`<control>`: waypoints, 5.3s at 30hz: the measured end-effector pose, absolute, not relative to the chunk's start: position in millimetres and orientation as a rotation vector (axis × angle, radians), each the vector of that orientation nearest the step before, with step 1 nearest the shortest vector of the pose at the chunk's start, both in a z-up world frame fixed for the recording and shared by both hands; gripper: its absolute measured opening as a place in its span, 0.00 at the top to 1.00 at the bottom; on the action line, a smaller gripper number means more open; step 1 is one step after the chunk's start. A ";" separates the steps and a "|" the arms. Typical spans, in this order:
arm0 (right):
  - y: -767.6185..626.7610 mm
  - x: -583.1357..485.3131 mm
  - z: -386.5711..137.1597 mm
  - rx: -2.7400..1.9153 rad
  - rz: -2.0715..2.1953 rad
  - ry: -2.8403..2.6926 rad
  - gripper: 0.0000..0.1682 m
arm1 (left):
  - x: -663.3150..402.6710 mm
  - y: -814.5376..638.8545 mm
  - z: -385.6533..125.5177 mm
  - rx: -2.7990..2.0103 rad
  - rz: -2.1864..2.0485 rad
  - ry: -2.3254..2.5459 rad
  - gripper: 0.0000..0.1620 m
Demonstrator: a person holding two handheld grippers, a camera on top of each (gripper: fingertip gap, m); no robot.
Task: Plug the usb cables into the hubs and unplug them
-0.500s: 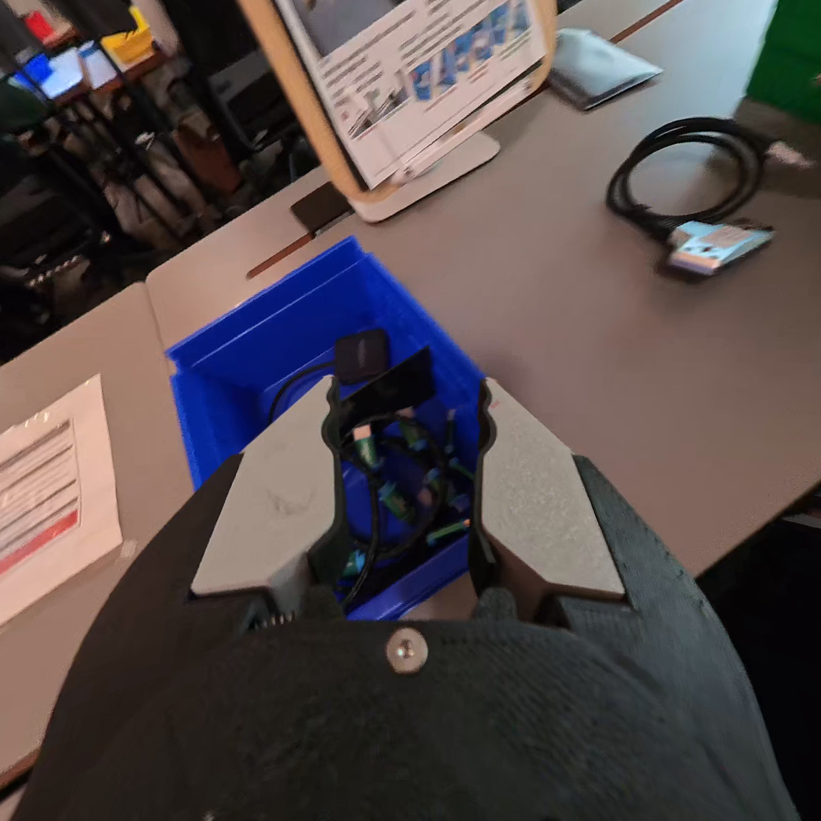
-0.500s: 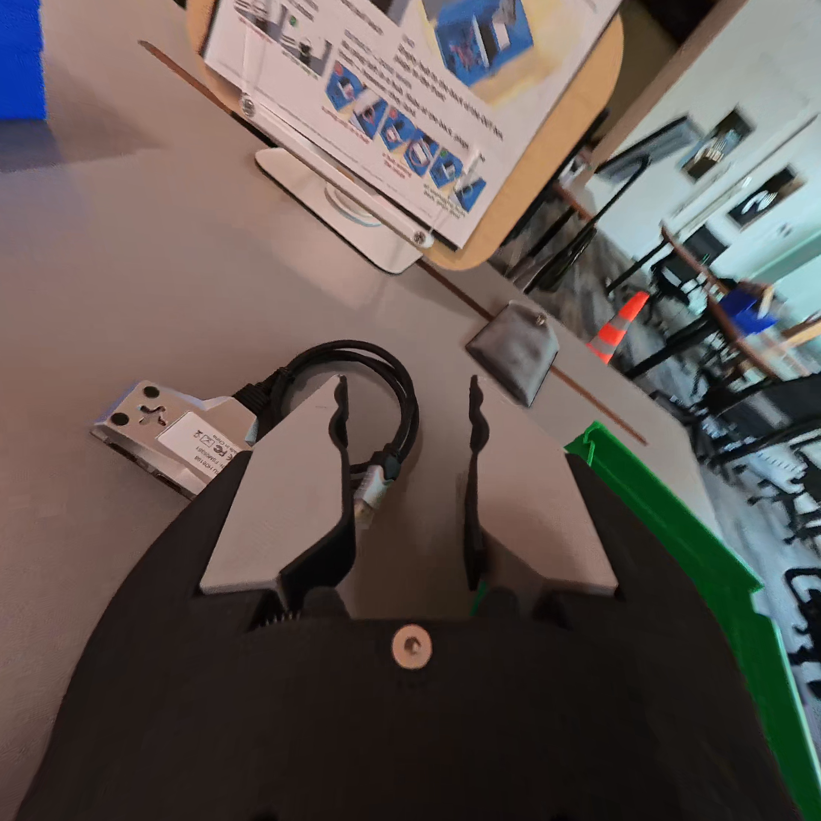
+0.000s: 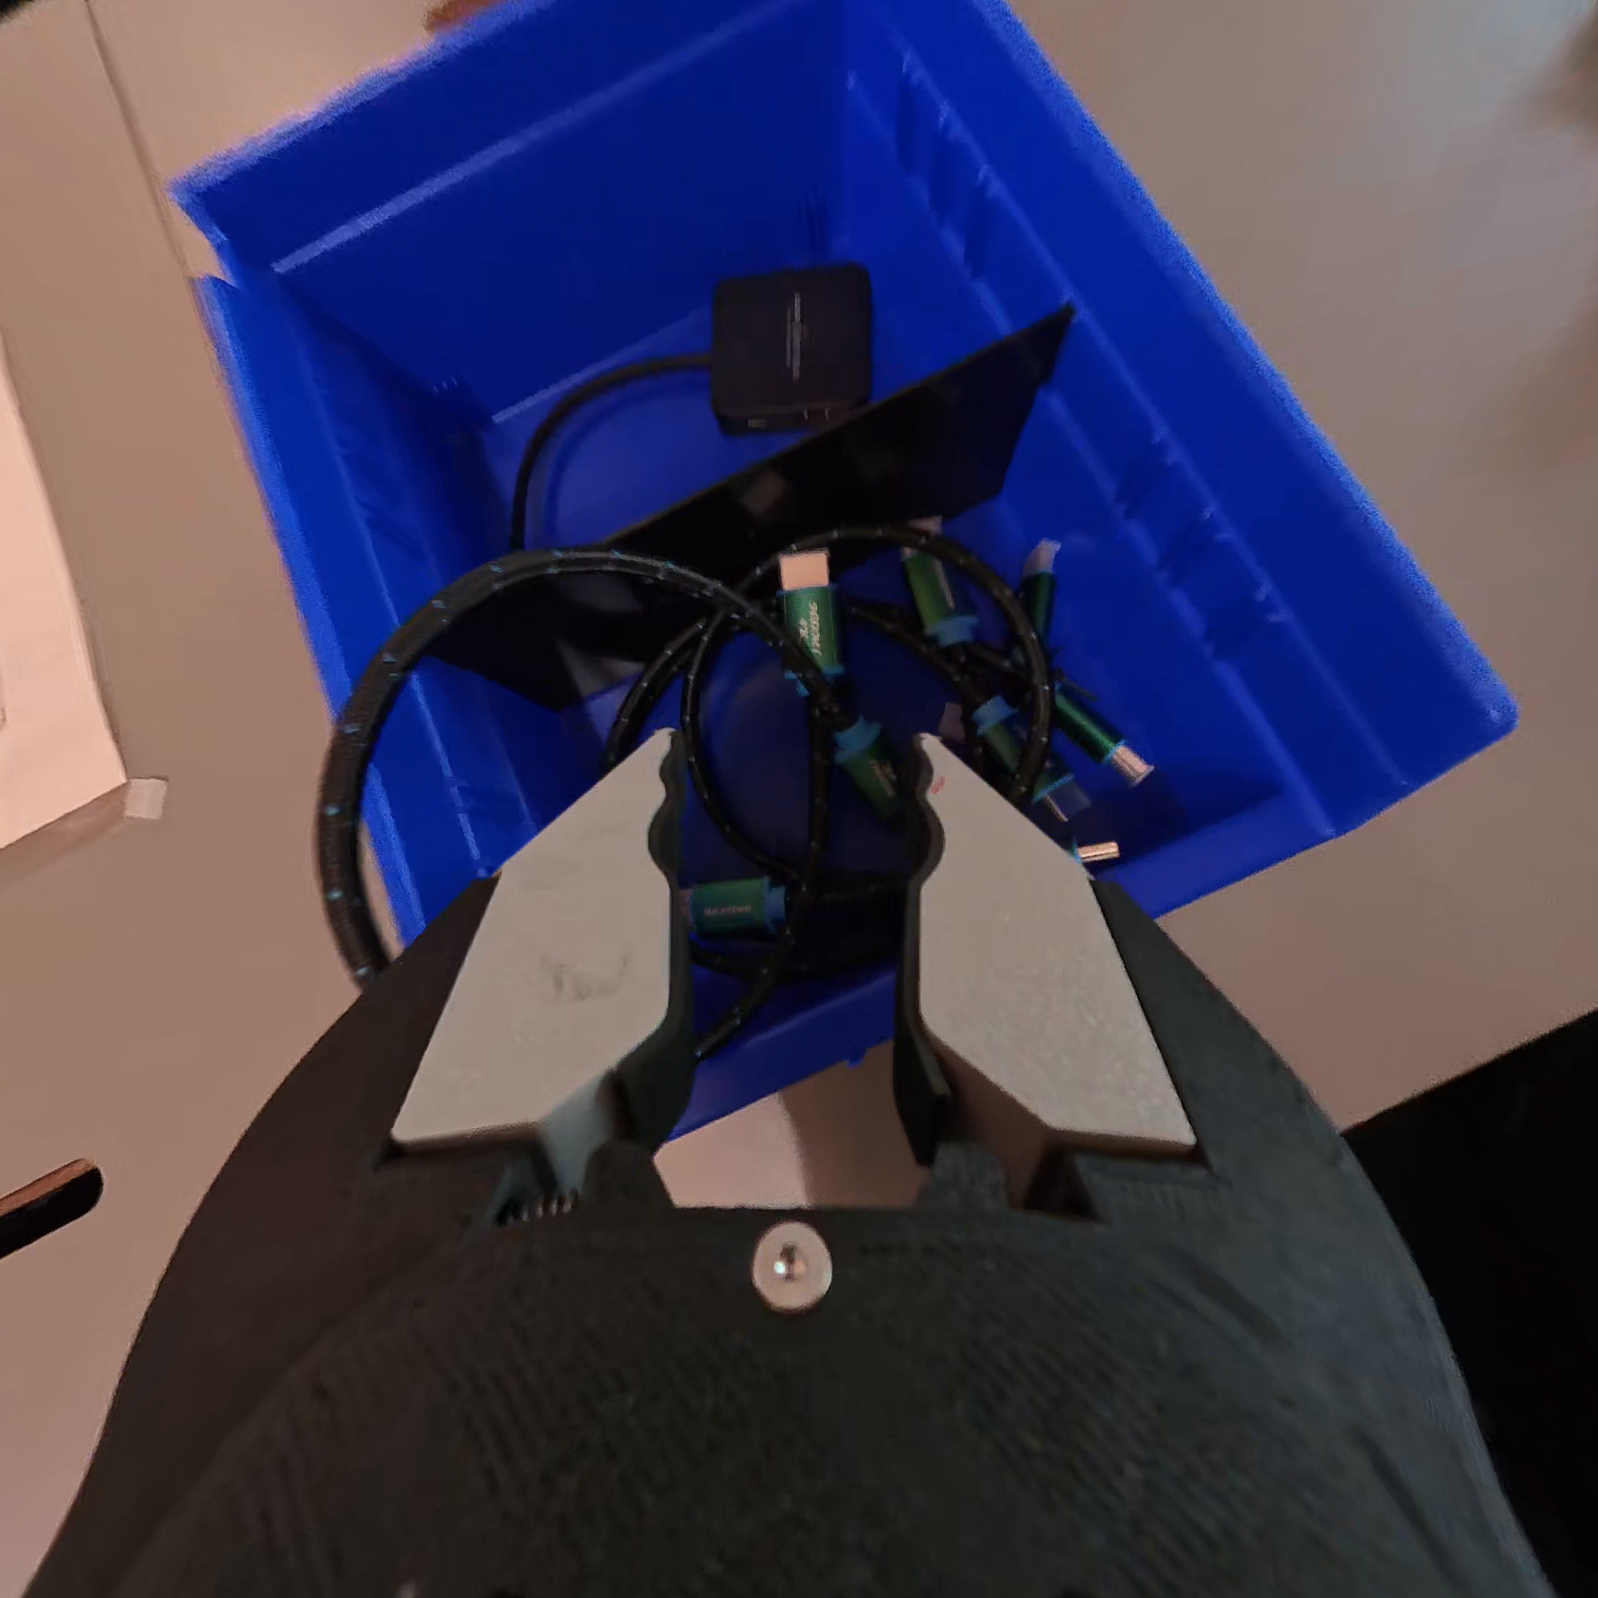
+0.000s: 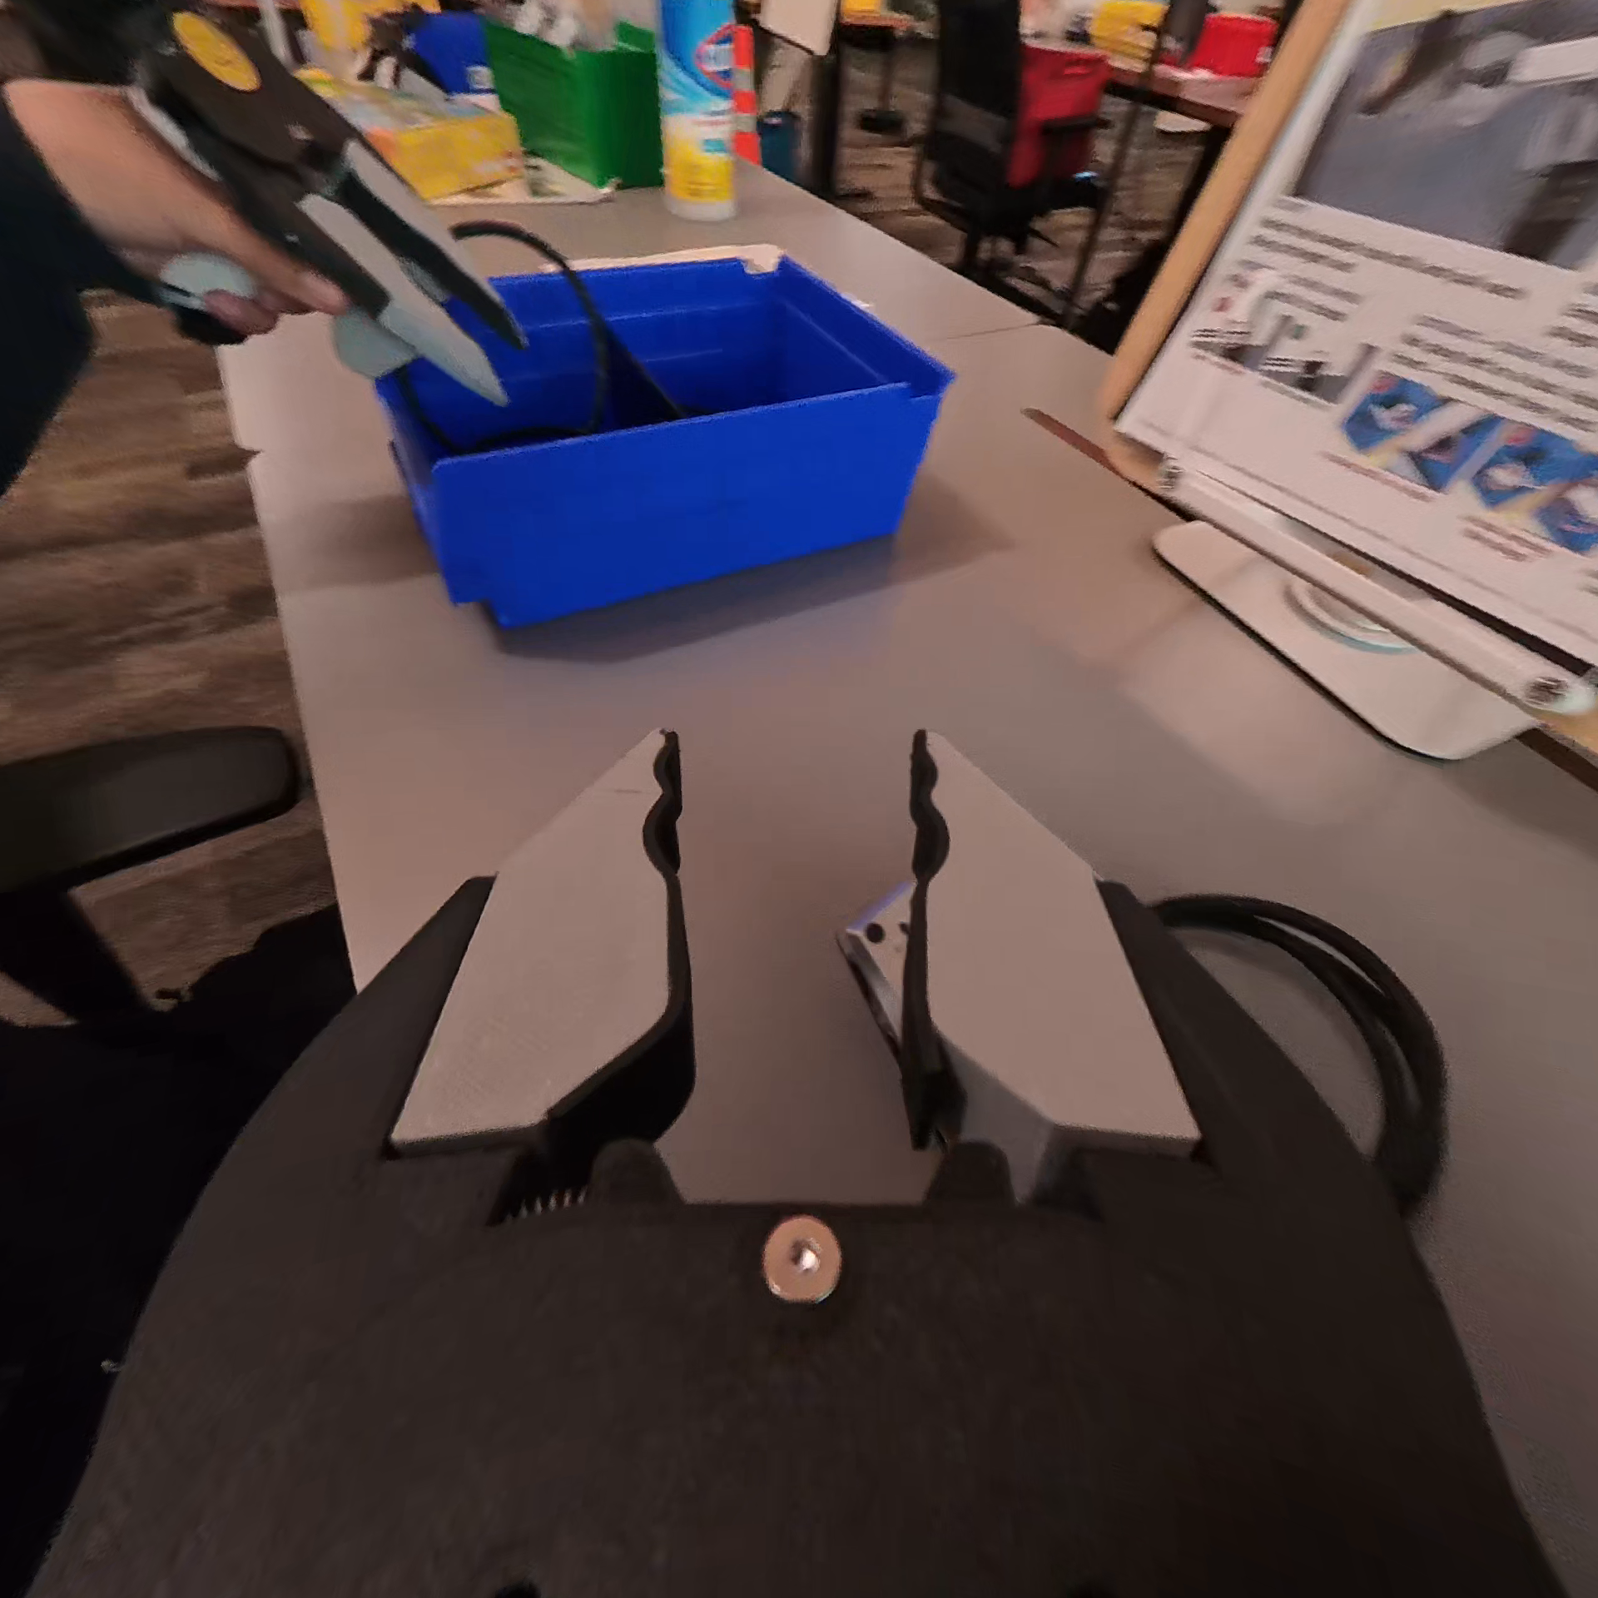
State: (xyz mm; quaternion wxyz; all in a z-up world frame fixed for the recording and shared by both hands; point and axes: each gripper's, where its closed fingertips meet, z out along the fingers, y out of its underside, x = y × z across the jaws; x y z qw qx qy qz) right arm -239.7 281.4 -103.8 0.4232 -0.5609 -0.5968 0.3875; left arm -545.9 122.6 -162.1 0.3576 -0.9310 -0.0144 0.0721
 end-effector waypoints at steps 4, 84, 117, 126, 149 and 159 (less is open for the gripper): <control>273.0 -258.3 -130.7 -1.382 1.016 -1.568 0.71 | -541.2 124.7 -183.9 -2.519 0.164 0.007 0.69; 242.5 -272.8 -110.7 -1.066 1.400 -1.505 0.95 | -288.4 233.8 -97.0 -1.975 0.105 1.076 0.75; 238.8 -177.6 -62.6 -1.146 1.498 -1.488 0.74 | -191.8 257.3 -135.4 -1.791 -0.358 0.846 0.88; 257.2 -175.2 -87.5 -1.320 1.300 -1.398 1.00 | -145.2 266.6 -156.0 -1.866 -0.465 0.930 0.88; 343.2 -120.6 -108.5 -1.603 0.773 -1.358 1.00 | -220.3 343.2 -204.9 -1.548 0.377 1.697 0.77; 364.1 -137.1 -118.5 -1.620 0.625 -1.346 1.00 | -216.5 354.4 -187.8 -1.492 0.566 1.464 0.88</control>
